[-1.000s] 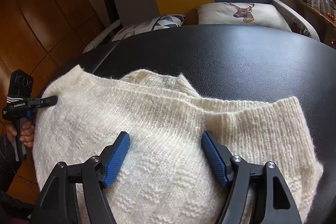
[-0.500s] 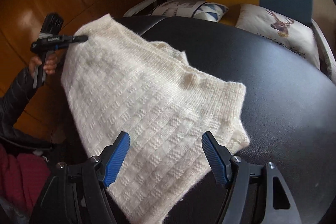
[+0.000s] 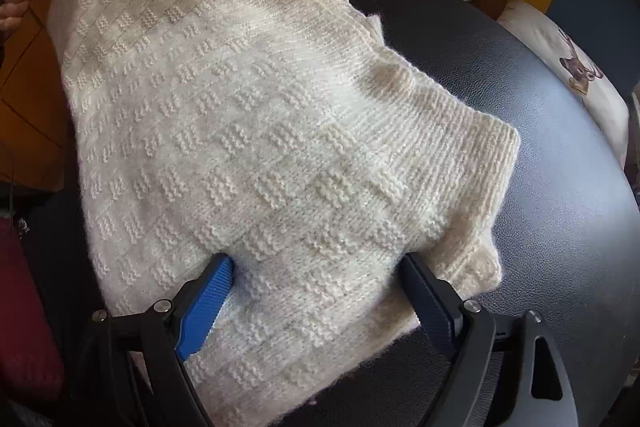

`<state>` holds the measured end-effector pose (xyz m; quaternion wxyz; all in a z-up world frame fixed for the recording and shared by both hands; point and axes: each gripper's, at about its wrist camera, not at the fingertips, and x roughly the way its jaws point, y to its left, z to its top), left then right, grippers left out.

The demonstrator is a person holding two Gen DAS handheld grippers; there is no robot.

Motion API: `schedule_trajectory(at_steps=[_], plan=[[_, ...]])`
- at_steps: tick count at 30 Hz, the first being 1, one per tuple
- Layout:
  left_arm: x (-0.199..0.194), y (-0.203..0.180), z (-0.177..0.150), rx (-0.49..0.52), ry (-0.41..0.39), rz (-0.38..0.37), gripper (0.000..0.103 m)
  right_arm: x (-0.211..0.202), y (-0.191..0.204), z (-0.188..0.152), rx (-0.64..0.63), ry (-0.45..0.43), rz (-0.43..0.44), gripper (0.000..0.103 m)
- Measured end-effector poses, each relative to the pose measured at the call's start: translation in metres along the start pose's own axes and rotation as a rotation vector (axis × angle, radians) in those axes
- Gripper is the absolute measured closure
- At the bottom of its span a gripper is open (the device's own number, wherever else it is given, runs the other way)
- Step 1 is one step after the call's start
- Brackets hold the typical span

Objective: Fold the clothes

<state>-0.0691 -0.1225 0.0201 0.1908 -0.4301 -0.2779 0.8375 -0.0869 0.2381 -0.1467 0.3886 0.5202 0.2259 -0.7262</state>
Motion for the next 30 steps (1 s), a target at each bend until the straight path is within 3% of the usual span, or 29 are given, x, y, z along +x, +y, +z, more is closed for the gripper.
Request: schedule_trajectory(at_steps=[16, 21, 25, 30], plan=[[0.118, -0.143, -0.017, 0.02, 0.09, 0.078, 0.086, -0.009, 0.005, -0.031, 0.274, -0.251, -0.1, 0.014], [0.163, -0.152, -0.039, 0.047, 0.171, 0.124, 0.086, -0.012, 0.003, -0.043, 0.291, -0.33, -0.091, 0.013], [0.191, -0.138, -0.064, -0.007, 0.249, 0.124, 0.086, -0.013, 0.004, -0.047, 0.293, -0.367, -0.072, 0.013], [0.204, -0.141, -0.071, -0.046, 0.259, 0.101, 0.086, -0.015, 0.004, -0.044, 0.301, -0.385, -0.06, 0.013]])
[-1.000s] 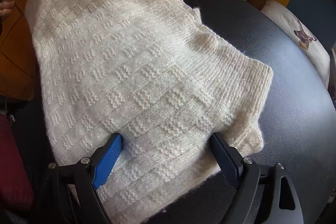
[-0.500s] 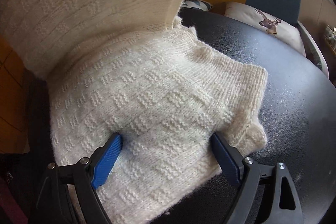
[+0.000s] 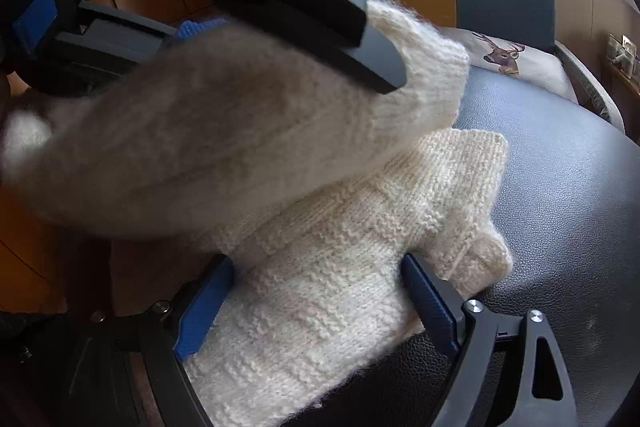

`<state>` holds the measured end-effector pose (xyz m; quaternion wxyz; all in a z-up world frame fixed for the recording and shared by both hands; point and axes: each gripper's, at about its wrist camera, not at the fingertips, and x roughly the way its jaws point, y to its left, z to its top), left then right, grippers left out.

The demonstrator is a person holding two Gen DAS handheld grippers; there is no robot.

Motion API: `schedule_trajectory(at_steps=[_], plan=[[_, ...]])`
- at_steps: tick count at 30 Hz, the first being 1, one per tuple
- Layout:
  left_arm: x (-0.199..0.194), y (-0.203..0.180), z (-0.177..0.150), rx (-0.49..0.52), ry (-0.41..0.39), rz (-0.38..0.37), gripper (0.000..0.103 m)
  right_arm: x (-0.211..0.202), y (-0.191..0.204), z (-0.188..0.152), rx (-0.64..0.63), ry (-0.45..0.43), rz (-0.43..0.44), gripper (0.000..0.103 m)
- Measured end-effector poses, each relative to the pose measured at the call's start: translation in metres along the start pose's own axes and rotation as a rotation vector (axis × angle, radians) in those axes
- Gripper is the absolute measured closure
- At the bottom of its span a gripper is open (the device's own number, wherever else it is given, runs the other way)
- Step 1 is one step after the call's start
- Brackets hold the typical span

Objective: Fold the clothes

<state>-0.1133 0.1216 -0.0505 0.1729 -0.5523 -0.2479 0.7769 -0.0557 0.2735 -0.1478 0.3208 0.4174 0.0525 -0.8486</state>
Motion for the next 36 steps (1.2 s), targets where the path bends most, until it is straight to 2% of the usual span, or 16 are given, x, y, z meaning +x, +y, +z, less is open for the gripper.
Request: schedule_trajectory(at_steps=[3, 4, 8, 10, 12, 14, 16, 18, 20, 22, 24, 28, 30, 33, 34, 36], plan=[[0.004, 0.003, 0.001, -0.04, 0.016, -0.058, 0.083, -0.006, -0.003, -0.001, 0.0, -0.016, -0.003, 0.014], [0.005, 0.004, 0.001, -0.055, 0.037, -0.11, 0.076, -0.01, -0.004, -0.001, -0.002, -0.022, -0.001, 0.014], [-0.007, -0.008, -0.005, -0.013, 0.112, -0.298, 0.07, -0.033, -0.014, -0.009, 0.016, -0.052, 0.015, 0.015], [-0.029, -0.012, -0.006, 0.038, 0.105, -0.376, 0.065, -0.043, -0.017, -0.014, 0.028, -0.045, 0.007, 0.015], [-0.061, -0.008, -0.004, 0.084, 0.057, -0.421, 0.058, -0.056, -0.026, -0.022, 0.051, -0.029, 0.009, 0.015], [-0.098, 0.007, -0.001, 0.149, -0.04, -0.365, 0.042, -0.073, -0.032, -0.031, 0.081, -0.03, 0.026, 0.015], [-0.134, 0.026, 0.0, 0.211, -0.143, -0.277, 0.034, -0.095, -0.021, -0.034, 0.093, -0.06, 0.071, 0.015], [-0.156, 0.056, -0.004, 0.253, -0.225, -0.155, 0.033, -0.108, 0.004, -0.029, 0.074, -0.094, 0.134, 0.015], [-0.172, 0.087, -0.01, 0.289, -0.283, -0.043, 0.033, -0.11, 0.026, -0.009, 0.031, -0.098, 0.236, 0.015], [-0.174, 0.115, -0.019, 0.308, -0.289, 0.029, 0.033, -0.107, 0.058, 0.012, -0.039, -0.086, 0.313, 0.015], [-0.169, 0.136, -0.03, 0.337, -0.282, 0.065, 0.033, -0.093, 0.081, 0.029, -0.114, -0.049, 0.347, 0.015], [-0.149, 0.149, -0.05, 0.471, -0.274, 0.134, 0.033, -0.051, 0.104, 0.056, -0.185, 0.025, 0.333, 0.015], [-0.14, 0.149, -0.06, 0.546, -0.259, 0.133, 0.033, -0.029, 0.105, 0.066, -0.153, 0.084, 0.391, 0.015], [-0.126, 0.147, -0.068, 0.634, -0.219, 0.096, 0.033, 0.002, 0.091, 0.063, 0.001, 0.198, 0.602, 0.014], [-0.117, 0.149, -0.071, 0.646, -0.18, 0.091, 0.03, 0.01, 0.084, 0.057, 0.038, 0.237, 0.617, 0.014], [-0.099, 0.152, -0.076, 0.669, -0.102, 0.081, 0.025, 0.019, 0.069, 0.039, 0.068, 0.299, 0.576, 0.022]])
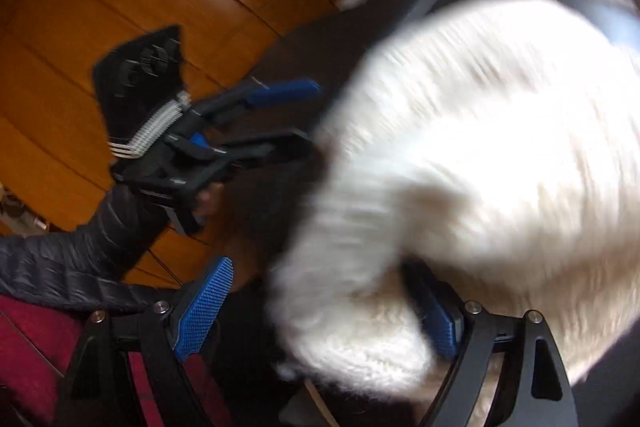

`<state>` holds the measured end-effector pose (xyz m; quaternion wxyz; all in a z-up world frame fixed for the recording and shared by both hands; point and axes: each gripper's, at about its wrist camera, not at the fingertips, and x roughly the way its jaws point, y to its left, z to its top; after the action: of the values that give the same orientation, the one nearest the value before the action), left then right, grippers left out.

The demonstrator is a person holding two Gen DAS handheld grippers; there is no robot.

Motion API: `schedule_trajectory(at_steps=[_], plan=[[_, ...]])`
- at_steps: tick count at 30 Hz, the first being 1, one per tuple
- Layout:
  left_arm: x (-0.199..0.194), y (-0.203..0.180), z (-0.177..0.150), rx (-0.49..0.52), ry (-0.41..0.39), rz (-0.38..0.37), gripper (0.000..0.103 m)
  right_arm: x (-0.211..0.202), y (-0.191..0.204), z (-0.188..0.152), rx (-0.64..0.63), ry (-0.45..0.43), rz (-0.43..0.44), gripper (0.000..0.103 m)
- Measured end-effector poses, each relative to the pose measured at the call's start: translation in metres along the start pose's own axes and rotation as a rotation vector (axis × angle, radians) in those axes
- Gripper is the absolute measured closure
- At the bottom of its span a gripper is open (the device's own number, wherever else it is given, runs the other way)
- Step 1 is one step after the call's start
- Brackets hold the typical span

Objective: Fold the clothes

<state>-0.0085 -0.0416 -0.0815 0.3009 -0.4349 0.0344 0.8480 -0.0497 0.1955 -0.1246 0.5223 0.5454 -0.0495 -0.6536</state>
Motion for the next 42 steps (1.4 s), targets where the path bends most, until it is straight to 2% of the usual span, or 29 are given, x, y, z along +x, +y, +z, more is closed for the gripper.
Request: schedule_trajectory(at_steps=[1, 2, 4, 5, 6, 7, 9, 13, 16, 19, 22, 24, 25, 27, 28, 31, 32, 33, 34, 35, 36, 38, 39, 40, 42], plan=[[0.008, -0.001, -0.003, 0.012, 0.034, -0.018, 0.025, -0.005, -0.005, -0.009, -0.004, -0.006, -0.022, 0.039], [0.017, -0.002, -0.007, 0.024, 0.068, -0.035, 0.025, -0.012, -0.011, -0.016, 0.003, -0.011, -0.042, 0.048], [0.031, -0.009, -0.024, 0.055, 0.133, -0.05, 0.025, -0.027, -0.021, -0.029, 0.053, -0.033, -0.075, 0.057], [0.03, -0.018, -0.032, 0.115, 0.12, -0.025, 0.025, -0.034, -0.025, -0.035, 0.081, -0.049, -0.084, 0.057], [0.025, -0.024, -0.036, 0.143, 0.117, -0.04, 0.026, -0.041, -0.027, -0.041, 0.111, -0.066, -0.083, 0.057], [0.02, -0.027, -0.037, 0.132, 0.13, -0.093, 0.029, -0.049, -0.029, -0.047, 0.141, -0.084, -0.083, 0.057], [0.002, -0.03, -0.035, 0.114, 0.078, -0.13, 0.031, -0.064, -0.033, -0.058, 0.2, -0.125, -0.078, 0.049], [-0.035, -0.026, -0.015, 0.06, -0.085, -0.191, 0.03, -0.112, -0.033, -0.074, 0.271, -0.315, -0.045, 0.048], [-0.036, -0.029, 0.005, 0.034, -0.166, -0.229, 0.028, -0.14, -0.043, -0.077, 0.351, -0.491, -0.027, 0.047], [-0.016, -0.045, 0.018, 0.052, -0.162, -0.236, 0.028, -0.14, -0.061, -0.069, 0.437, -0.55, -0.124, 0.047], [0.008, -0.061, 0.026, 0.08, -0.135, -0.248, 0.028, -0.12, -0.081, -0.046, 0.521, -0.539, -0.128, 0.046], [0.017, -0.072, 0.026, 0.107, -0.121, -0.242, 0.027, -0.112, -0.081, -0.031, 0.527, -0.542, -0.143, 0.047], [0.02, -0.076, 0.025, 0.117, -0.119, -0.243, 0.023, -0.106, -0.081, -0.024, 0.518, -0.53, -0.16, 0.05], [0.023, -0.084, 0.023, 0.14, -0.112, -0.244, 0.019, -0.097, -0.078, -0.007, 0.475, -0.5, -0.193, 0.066], [0.024, -0.086, 0.02, 0.156, -0.099, -0.246, 0.018, -0.098, -0.069, 0.001, 0.432, -0.487, -0.242, 0.076], [0.028, -0.09, 0.01, 0.209, -0.034, -0.267, 0.018, -0.111, -0.024, 0.024, 0.184, -0.452, -0.559, 0.077], [0.032, -0.091, 0.007, 0.218, -0.006, -0.281, 0.018, -0.109, -0.015, 0.03, 0.1, -0.406, -0.686, 0.077], [0.036, -0.093, 0.004, 0.231, 0.016, -0.285, 0.018, -0.099, -0.013, 0.035, 0.023, -0.317, -0.829, 0.077], [0.039, -0.096, 0.0, 0.248, 0.033, -0.28, 0.018, -0.091, -0.019, 0.036, -0.012, -0.24, -0.907, 0.077], [0.041, -0.098, -0.003, 0.267, 0.046, -0.273, 0.018, -0.083, -0.034, 0.033, 0.006, -0.179, -0.908, 0.077], [0.041, -0.101, -0.005, 0.289, 0.055, -0.263, 0.018, -0.082, -0.047, 0.027, 0.028, -0.157, -0.893, 0.077], [0.036, -0.099, -0.004, 0.272, 0.062, -0.284, 0.018, -0.09, -0.058, 0.018, 0.076, -0.2, -0.835, 0.076], [0.03, -0.096, -0.001, 0.238, 0.058, -0.314, 0.019, -0.094, -0.062, 0.015, 0.098, -0.221, -0.809, 0.076], [0.021, -0.09, 0.004, 0.184, 0.042, -0.365, 0.024, -0.098, -0.066, 0.012, 0.12, -0.241, -0.783, 0.075], [0.001, -0.078, 0.016, 0.067, -0.014, -0.48, 0.026, -0.105, -0.074, 0.006, 0.163, -0.282, -0.729, 0.075]])
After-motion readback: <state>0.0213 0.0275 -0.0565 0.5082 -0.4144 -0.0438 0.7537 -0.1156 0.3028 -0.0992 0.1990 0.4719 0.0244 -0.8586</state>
